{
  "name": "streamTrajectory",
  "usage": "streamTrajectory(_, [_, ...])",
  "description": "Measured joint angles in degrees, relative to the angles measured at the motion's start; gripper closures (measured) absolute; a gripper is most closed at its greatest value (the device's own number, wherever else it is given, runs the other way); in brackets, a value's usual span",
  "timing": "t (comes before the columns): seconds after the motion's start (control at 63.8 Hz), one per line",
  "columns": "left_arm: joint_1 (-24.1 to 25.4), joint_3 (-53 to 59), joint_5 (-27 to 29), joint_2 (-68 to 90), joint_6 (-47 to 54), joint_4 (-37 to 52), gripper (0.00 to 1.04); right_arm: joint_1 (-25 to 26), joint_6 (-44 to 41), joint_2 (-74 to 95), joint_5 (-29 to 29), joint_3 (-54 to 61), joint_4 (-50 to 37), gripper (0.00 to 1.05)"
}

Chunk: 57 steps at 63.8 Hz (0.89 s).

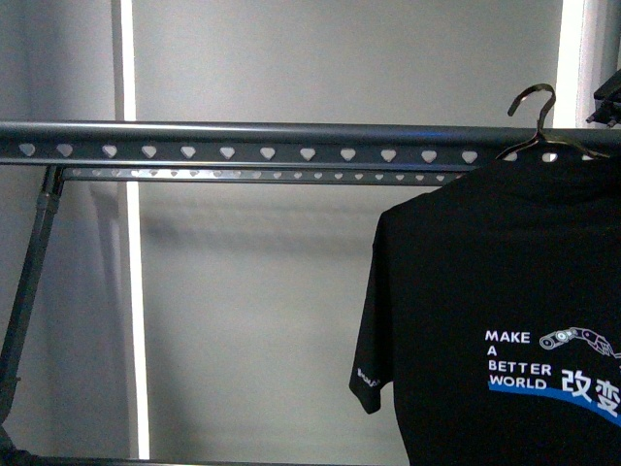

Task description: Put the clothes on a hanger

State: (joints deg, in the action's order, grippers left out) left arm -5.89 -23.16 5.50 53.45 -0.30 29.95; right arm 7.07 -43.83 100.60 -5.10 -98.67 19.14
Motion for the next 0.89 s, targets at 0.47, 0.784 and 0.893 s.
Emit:
streamTrajectory(0.47, [5.75,14.64,-5.42,-13.75,0.17,1.03,1.01,-7.39,-1.36,4.9,-9.97,-5.92,4.2,1.01])
streamTrajectory(0.784, [5.77,19.45,-5.42,-24.04,0.2,-4.37,1.01,-9.55,-1.75,3.39,-10.58,5.07,-1.07,1.01])
streamTrajectory(0.893, [5.77,20.52,-5.42,-27.85,0.2,-7.13,1.01,-9.44,-0.52,0.37,-7.87,10.38,-5.7,0.89])
